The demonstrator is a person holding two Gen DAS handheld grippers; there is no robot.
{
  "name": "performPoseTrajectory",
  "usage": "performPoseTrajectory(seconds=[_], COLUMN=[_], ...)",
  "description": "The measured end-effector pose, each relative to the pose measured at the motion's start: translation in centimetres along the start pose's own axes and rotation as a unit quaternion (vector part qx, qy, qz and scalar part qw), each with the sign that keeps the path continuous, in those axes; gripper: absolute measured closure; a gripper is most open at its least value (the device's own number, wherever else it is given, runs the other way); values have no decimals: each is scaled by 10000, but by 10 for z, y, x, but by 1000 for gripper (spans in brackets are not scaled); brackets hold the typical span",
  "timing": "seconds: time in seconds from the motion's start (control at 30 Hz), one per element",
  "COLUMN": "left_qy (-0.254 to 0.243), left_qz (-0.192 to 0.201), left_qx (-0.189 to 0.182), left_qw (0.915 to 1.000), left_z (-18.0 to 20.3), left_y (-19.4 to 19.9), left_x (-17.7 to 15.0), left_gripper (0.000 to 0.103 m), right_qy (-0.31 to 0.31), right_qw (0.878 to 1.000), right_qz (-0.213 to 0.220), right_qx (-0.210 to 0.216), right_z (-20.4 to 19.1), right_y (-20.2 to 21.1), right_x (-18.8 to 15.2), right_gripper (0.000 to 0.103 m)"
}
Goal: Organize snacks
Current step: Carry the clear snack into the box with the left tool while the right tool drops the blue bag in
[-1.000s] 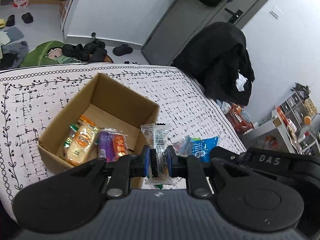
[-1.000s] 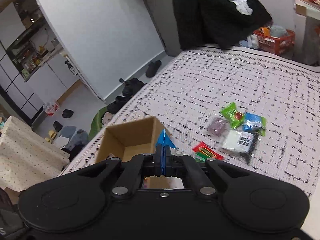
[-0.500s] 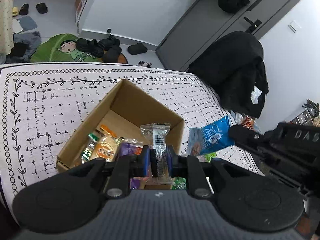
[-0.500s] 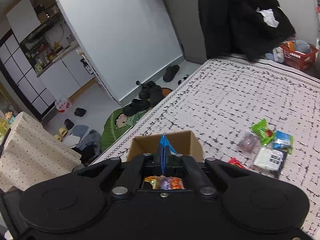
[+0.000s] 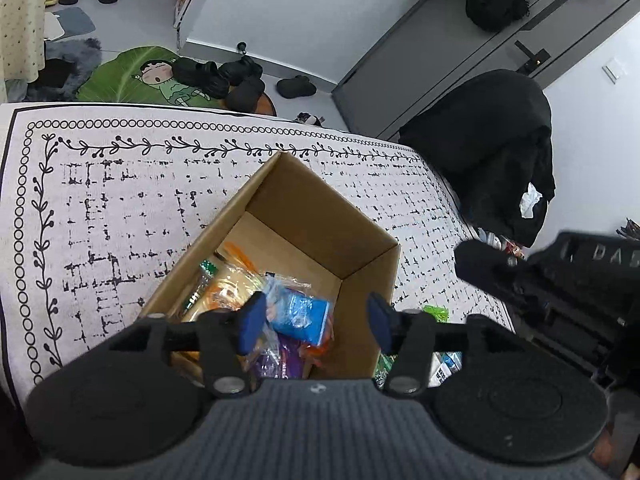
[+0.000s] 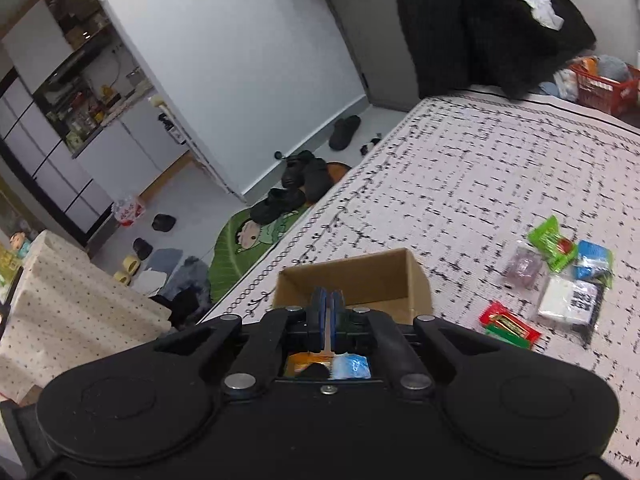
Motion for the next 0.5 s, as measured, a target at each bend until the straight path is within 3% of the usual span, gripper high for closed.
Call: performPoseTrajectory(seconds=[0.03,0.07,0.17,0.2,0.5], left_qy=[-4,-9,-32,-37,-418], left_qz=[-1,1,-4,1,34], left_qx=[4,4,14,16,-75], left_qw=[10000,10000,10000,10000,9991], left_z=[0,0,1,2,20], left_y=[0,0,0,0,4], left_x=[0,0,0,0,-6], left_gripper=[40,37,30,27,16], right_qy=[-29,-63,-179,-189,-550], right_qw=[10000,9999,9994,9990,9963], right_qz=[3,7,46,91,48], right_qx=[-45,-99,-292,-386,-653], right_z=[3,7,21,26,73], right_y=[0,0,2,3,11], right_x=[-1,-2,-7,-9,-27], right_gripper=[96,88,52,47,38])
Point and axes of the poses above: each gripper's, at about its wrist camera, not at the fingertips, and y roughly against the way its jaws point, z to its right, x to its top, the point moved 1 cm from there along -y, roughly the way its jaws point, and after that the axes turned 15 degrees about -x, right-handed, at the moved point
